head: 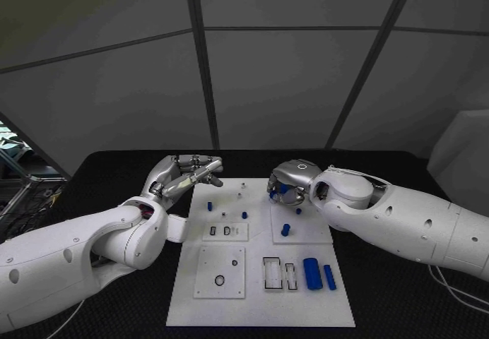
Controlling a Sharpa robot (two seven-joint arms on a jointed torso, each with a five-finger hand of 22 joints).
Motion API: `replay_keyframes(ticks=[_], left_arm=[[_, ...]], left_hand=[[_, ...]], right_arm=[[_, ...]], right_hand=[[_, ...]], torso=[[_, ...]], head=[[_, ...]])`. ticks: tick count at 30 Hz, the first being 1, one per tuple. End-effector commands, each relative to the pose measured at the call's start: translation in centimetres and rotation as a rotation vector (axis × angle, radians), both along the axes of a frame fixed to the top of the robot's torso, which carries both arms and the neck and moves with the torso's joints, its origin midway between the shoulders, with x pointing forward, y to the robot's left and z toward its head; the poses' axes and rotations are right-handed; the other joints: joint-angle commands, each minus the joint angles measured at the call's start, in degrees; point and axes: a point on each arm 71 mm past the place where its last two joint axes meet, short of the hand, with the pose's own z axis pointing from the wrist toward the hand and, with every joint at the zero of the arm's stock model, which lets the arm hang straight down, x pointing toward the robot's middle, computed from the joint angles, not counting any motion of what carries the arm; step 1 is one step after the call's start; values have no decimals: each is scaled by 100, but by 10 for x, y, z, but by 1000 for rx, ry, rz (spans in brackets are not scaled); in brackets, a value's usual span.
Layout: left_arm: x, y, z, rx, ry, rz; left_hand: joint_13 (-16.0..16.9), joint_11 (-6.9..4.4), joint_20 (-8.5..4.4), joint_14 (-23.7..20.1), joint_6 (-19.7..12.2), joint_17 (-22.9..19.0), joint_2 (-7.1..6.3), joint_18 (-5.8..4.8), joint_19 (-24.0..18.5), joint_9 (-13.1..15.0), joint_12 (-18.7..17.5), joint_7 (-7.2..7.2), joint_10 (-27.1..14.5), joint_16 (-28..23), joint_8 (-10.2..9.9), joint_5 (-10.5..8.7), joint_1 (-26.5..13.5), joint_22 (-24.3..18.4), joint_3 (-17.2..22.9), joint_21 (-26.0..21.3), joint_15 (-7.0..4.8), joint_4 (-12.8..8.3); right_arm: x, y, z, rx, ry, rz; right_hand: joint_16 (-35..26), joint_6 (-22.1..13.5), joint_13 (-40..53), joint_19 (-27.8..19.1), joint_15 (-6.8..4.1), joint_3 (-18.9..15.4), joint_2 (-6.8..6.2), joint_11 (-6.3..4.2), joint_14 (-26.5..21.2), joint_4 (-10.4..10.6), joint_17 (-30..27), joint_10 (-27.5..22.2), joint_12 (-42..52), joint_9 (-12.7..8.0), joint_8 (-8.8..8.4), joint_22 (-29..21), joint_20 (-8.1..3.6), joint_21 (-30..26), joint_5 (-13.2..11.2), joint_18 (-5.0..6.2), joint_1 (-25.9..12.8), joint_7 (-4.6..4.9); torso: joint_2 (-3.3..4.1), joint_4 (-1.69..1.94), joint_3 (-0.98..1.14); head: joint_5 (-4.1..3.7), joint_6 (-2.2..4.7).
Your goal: Assemble the parts on the task board
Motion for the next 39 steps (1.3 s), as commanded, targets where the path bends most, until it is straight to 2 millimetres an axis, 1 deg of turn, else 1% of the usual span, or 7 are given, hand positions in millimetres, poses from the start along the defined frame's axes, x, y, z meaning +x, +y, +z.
replay_keyframes(ticks=[1,7,16,19,24,33,39], left_arm=[[0,1,1,-7,-3,-6],[1,3,1,-7,-3,-1],[1,1,1,-9,1,-7],[1,1,1,-12,3,-7],[1,0,1,-19,7,-6],[2,0,2,-22,6,-4],[2,0,3,-23,5,-3]], left_hand=[[-1,12,-14,-24,-8,-8,45,-86,-33,-8,-18,46,-8,-24,-32,-26,-34,-6,-9,-32,20,-32],[-1,14,-11,-26,-14,-10,44,-86,-38,-9,-23,49,-14,-31,-37,-26,-37,-7,-11,-35,23,-33],[-1,19,-7,-27,-22,-12,44,-86,-46,-9,-30,54,-25,-41,-43,-26,-44,-9,-15,-39,27,-34],[-2,20,-6,-28,-23,-13,44,-86,-49,-9,-32,55,-27,-44,-45,-26,-46,-10,-16,-40,29,-34],[-2,20,-6,-28,-23,-13,44,-86,-49,-9,-32,55,-27,-44,-45,-26,-46,-10,-16,-40,29,-34],[-2,22,-4,-30,-25,-15,44,-86,-52,-9,-34,56,-30,-49,-47,-26,-48,-10,-17,-42,30,-35],[-2,22,-4,-30,-25,-15,44,-86,-52,-9,-34,56,-30,-49,-47,-26,-48,-10,-17,-42,30,-35]], right_arm=[[-3,5,9,71,-65,22],[1,17,13,112,-100,21],[15,40,13,142,-120,22],[19,46,12,142,-119,16],[25,55,10,145,-119,8],[29,66,7,131,-100,10],[30,68,4,116,-82,10]], right_hand=[[26,24,6,37,-34,24,-21,23,231,-7,7,19,-11,-8,1,13,11,36,27,-54,50,20],[37,24,8,46,-28,23,-45,31,230,5,16,13,-26,-5,-9,43,19,58,50,-59,29,30],[46,20,11,46,-24,29,-66,38,228,10,18,9,-39,-3,-22,60,28,73,82,-61,16,40],[50,11,11,43,-19,26,-82,45,226,24,16,0,-51,-2,-34,65,35,79,75,-61,-5,48],[55,8,11,45,-18,26,-87,48,226,29,22,-4,-55,-2,-39,73,38,85,69,-62,-12,51],[58,2,11,43,-15,28,-92,52,225,35,23,-12,-61,-2,-47,77,42,88,68,-62,-19,57],[58,2,11,43,-15,28,-92,52,225,35,23,-12,-61,-2,-47,77,42,88,68,-62,-19,57]], torso=[[5,3,-6],[16,14,-5],[28,10,-7],[33,23,-4],[51,33,-12],[52,30,-13],[44,23,-7]], head=[[9,34],[22,85],[35,108],[37,104],[33,118],[58,86],[80,59]])
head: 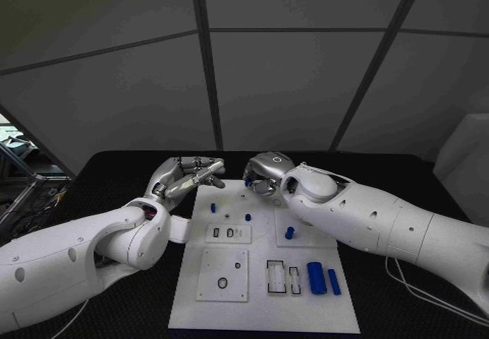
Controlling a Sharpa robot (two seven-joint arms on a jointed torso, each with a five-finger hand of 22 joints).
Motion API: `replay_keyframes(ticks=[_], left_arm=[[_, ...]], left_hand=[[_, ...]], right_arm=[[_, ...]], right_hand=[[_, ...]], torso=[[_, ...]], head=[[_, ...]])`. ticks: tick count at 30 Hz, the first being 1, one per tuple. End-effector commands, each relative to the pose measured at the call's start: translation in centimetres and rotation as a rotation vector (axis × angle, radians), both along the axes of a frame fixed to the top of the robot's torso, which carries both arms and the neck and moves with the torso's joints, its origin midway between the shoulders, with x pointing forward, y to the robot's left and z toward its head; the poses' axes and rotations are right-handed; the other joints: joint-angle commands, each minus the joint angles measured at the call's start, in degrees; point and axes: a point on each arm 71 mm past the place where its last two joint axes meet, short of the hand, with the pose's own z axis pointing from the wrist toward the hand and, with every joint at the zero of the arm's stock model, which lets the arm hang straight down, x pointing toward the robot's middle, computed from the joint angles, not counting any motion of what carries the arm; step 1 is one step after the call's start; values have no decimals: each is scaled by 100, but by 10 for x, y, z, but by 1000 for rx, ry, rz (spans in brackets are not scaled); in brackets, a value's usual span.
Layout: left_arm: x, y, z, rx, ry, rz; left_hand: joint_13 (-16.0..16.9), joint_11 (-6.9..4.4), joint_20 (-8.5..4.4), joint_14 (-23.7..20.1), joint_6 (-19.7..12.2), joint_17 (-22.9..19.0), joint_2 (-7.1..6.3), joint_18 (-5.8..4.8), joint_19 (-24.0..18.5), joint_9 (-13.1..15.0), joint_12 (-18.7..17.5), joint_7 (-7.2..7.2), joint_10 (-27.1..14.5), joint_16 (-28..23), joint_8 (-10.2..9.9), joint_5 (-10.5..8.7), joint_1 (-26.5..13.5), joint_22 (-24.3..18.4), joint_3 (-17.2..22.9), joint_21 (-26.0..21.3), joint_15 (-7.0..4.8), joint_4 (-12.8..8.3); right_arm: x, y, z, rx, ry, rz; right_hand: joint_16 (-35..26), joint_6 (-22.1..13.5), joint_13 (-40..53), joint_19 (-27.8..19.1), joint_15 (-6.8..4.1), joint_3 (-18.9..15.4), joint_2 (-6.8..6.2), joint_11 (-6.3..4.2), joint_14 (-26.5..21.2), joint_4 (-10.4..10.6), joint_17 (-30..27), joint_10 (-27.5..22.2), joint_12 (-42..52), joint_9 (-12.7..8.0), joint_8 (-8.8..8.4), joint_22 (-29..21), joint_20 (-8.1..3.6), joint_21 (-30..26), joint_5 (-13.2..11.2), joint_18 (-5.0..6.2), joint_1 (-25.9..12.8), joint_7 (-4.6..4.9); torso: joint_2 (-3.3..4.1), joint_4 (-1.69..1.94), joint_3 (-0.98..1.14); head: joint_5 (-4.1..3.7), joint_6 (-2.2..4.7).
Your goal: Assemble the parts on the task board
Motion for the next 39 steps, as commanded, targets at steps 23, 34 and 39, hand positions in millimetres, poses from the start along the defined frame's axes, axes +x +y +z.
replay_keyframes(ticks=[23,34,39], left_arm=[[0,-1,3,-9,-2,-10],[0,1,4,-8,-1,-11],[0,1,4,-8,-1,-10]], left_hand=[[-2,26,0,-12,-11,-9,24,-86,-59,-10,-41,40,-40,-39,-30,-26,-27,-8,-2,-24,14,-24],[-2,29,2,-13,-15,-10,25,-85,-63,-10,-46,43,-47,-45,-33,-26,-29,-9,-3,-25,16,-25],[-2,29,2,-13,-15,-10,25,-85,-63,-10,-46,43,-47,-45,-33,-26,-29,-9,-3,-25,16,-25]], right_arm=[[7,10,-10,-70,71,-21],[8,10,-10,-69,67,-27],[4,7,-5,-42,37,-16]], right_hand=[[33,-49,-2,-14,12,25,-42,72,212,60,-27,-70,-52,1,-77,-16,40,27,30,-56,-61,67],[-180,-779,-197,-508,259,81,-281,339,85,148,-450,-1263,-53,-144,-232,-703,193,-358,-52,77,-207,255],[-425,-1181,-190,-857,328,-96,-393,438,-9,152,-865,-1867,-18,-173,-221,-1274,280,-722,-109,184,-173,176]], torso=[[2,-8,4],[1,-13,5],[-1,-20,9]], head=[[39,-61],[51,-57],[58,-48]])
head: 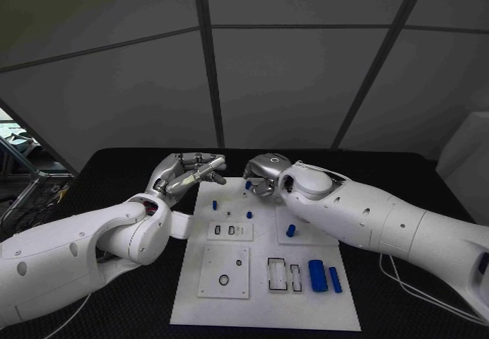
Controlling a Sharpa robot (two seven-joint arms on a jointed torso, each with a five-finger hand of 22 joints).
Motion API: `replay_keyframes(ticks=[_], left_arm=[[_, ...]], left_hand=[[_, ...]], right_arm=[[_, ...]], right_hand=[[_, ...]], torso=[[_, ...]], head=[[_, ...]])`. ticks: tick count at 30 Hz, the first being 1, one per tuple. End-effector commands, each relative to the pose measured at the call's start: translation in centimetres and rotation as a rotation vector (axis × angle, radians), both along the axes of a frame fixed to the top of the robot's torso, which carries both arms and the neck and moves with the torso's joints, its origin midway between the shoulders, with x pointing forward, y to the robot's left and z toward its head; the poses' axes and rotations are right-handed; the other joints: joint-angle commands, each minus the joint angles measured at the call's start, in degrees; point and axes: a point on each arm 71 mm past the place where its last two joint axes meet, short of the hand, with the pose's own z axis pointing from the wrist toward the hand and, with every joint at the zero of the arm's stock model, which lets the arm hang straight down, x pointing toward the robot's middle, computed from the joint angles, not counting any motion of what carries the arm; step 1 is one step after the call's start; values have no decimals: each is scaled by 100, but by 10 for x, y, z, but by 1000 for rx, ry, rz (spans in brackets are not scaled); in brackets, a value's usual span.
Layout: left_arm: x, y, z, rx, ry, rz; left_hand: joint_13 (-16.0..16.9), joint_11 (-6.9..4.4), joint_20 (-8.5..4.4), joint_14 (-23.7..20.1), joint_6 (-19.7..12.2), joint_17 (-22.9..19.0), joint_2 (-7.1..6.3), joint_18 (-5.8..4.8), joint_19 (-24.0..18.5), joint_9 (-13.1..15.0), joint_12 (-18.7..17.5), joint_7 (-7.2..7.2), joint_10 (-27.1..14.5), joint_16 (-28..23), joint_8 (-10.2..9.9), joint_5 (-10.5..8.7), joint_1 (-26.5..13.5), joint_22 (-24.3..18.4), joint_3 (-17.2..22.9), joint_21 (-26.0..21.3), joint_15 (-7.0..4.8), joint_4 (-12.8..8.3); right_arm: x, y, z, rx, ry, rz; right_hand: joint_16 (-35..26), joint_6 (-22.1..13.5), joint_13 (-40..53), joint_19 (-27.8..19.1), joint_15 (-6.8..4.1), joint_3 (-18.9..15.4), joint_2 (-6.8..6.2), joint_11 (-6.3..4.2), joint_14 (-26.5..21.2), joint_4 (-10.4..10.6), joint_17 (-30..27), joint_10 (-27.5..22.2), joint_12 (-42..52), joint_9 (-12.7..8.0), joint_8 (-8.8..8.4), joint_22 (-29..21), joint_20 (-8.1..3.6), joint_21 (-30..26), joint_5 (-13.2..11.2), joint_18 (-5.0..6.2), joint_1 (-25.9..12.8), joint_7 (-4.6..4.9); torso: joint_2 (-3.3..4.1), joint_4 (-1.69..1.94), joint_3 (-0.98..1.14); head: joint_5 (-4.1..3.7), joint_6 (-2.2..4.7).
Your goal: Assemble the parts on the task board
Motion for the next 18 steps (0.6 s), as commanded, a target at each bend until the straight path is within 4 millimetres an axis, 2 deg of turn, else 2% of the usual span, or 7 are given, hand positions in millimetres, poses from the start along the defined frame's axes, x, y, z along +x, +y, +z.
replay_keyframes(ticks=[1,8,10,13,15,16,18], left_arm=[[0,0,2,-6,-3,-13],[1,4,1,-2,-2,-6],[1,5,1,-1,-1,-4],[2,6,1,0,-1,-3],[2,7,0,0,0,-2],[2,7,0,1,0,-2],[2,8,0,1,1,-2]], left_hand=[[-2,10,3,-13,-15,-7,25,-85,-22,-6,-24,43,-27,-18,-34,-26,-30,-5,-3,-26,16,-26],[-2,12,5,-16,-19,-9,21,-85,-26,-6,-28,45,-32,-25,-37,-27,-33,-6,-8,-28,19,-28],[-2,12,5,-16,-19,-9,21,-85,-26,-6,-28,45,-32,-25,-37,-27,-33,-6,-8,-28,19,-28],[-2,12,5,-16,-19,-9,21,-85,-26,-6,-28,45,-32,-25,-37,-27,-33,-6,-8,-28,19,-28],[-2,12,5,-16,-19,-9,21,-85,-26,-6,-28,45,-32,-25,-37,-27,-33,-6,-8,-28,19,-28],[-2,12,5,-16,-19,-9,21,-85,-26,-6,-28,45,-32,-25,-37,-27,-33,-6,-8,-28,19,-28],[-2,13,6,-16,-19,-10,20,-85,-27,-6,-28,45,-33,-28,-38,-27,-34,-6,-9,-29,19,-29]], right_arm=[[-4,-2,6,27,-34,10],[-18,-24,17,92,-72,16],[-23,-35,21,117,-74,10],[-28,-51,24,149,-61,-8],[-31,-66,25,174,-30,-37],[-32,-75,26,182,-6,-56],[-33,-95,27,192,47,-103]], right_hand=[[-44,-65,5,-54,40,-67,-77,20,10,-4,-75,-114,46,3,-5,-97,16,-67,-30,90,16,-22],[-78,34,25,18,13,-157,-71,-19,10,33,-133,1,196,40,27,-48,10,-48,-21,82,29,-50],[-55,88,35,78,-15,-183,-63,-55,27,69,-94,127,293,54,35,20,-8,-10,-5,69,17,-16],[29,166,61,190,-51,-210,-66,-101,71,137,45,378,442,71,51,179,-33,82,20,38,-42,37],[136,207,128,315,-83,-263,-105,-143,119,241,219,771,641,80,51,374,-45,196,21,0,-166,68],[238,213,245,437,-133,-334,-163,-216,158,317,396,1254,898,81,46,572,-54,311,64,-36,-272,64],[524,289,637,765,-312,-641,-425,-428,256,492,891,2216,1527,99,73,1086,-189,615,351,-128,-520,-92]], torso=[[-1,-9,7],[-14,-26,10],[-16,-24,9],[-28,-45,21],[-32,-50,24],[-40,-65,28],[-53,-84,35]], head=[[9,5],[1,17],[-12,29],[-15,40],[-16,50],[-16,57],[-17,67]])
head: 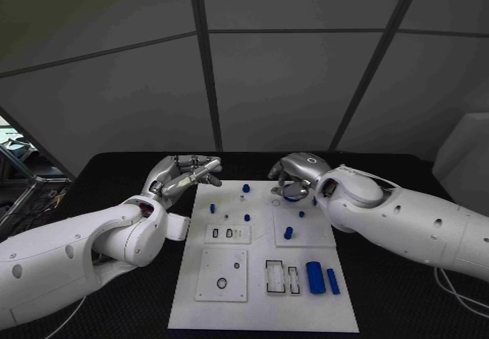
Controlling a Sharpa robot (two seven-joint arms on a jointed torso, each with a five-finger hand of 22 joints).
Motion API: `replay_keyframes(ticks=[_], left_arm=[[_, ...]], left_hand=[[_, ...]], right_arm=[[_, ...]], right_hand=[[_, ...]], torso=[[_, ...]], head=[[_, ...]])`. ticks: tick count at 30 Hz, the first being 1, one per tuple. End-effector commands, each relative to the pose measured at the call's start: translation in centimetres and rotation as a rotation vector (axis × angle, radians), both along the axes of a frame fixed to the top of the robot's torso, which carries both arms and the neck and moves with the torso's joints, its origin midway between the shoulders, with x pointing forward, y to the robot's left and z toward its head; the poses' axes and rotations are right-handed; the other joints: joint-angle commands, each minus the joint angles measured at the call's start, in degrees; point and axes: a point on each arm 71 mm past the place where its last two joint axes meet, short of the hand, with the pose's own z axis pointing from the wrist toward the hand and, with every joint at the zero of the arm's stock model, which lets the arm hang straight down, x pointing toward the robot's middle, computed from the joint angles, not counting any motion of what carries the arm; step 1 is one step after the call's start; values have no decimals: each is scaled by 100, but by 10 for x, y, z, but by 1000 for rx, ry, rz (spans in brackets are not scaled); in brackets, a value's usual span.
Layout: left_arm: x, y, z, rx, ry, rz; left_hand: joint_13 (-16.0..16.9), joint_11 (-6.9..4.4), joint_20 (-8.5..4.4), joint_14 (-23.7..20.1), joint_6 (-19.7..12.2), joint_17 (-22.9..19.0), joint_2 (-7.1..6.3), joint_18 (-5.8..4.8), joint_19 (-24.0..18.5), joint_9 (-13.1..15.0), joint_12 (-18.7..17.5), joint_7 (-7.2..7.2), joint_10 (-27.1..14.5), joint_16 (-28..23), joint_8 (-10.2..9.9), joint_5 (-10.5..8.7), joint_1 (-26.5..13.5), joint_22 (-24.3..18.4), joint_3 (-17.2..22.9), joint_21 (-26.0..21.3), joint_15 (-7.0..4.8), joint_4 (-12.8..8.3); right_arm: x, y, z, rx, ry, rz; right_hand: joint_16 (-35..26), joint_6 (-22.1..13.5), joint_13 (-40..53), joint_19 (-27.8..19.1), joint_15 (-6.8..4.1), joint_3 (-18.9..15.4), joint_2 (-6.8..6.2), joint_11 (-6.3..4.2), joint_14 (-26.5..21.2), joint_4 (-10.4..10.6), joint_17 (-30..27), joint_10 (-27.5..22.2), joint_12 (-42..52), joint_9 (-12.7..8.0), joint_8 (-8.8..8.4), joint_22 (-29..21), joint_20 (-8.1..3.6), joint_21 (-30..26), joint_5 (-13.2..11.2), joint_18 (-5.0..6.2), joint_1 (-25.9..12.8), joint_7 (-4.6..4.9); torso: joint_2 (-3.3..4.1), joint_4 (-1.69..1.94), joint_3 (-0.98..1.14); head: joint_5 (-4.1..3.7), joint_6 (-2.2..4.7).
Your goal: Assemble the parts on the task board
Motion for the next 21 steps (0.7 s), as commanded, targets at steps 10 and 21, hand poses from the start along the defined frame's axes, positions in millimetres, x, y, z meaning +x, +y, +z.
replay_keyframes(ticks=[10,21], left_arm=[[2,-1,0,-11,2,-16],[3,-4,-1,-13,5,-20]], left_hand=[[-2,13,7,-17,2,-6,19,-85,-29,-6,-29,24,-33,-30,-38,-27,-36,-7,-11,-29,20,-30],[0,14,9,-18,3,-7,18,-85,-32,-5,-28,25,-32,-35,-39,-28,-43,-8,-15,-31,22,-28]], right_arm=[[7,-59,0,67,215,-192],[22,-57,-9,36,271,-221]], right_hand=[[1130,-246,6505,858,-58,-1650,-78,-73,499,1120,2178,1061,6104,69,134,1542,-96,894,476,-342,415,-45],[1243,-437,7617,972,23,-1767,-39,15,555,1362,2471,1581,7038,102,241,1796,-5,1037,526,-383,644,36]], torso=[[-24,-38,23],[-12,-35,18]], head=[[-21,50],[-53,43]])
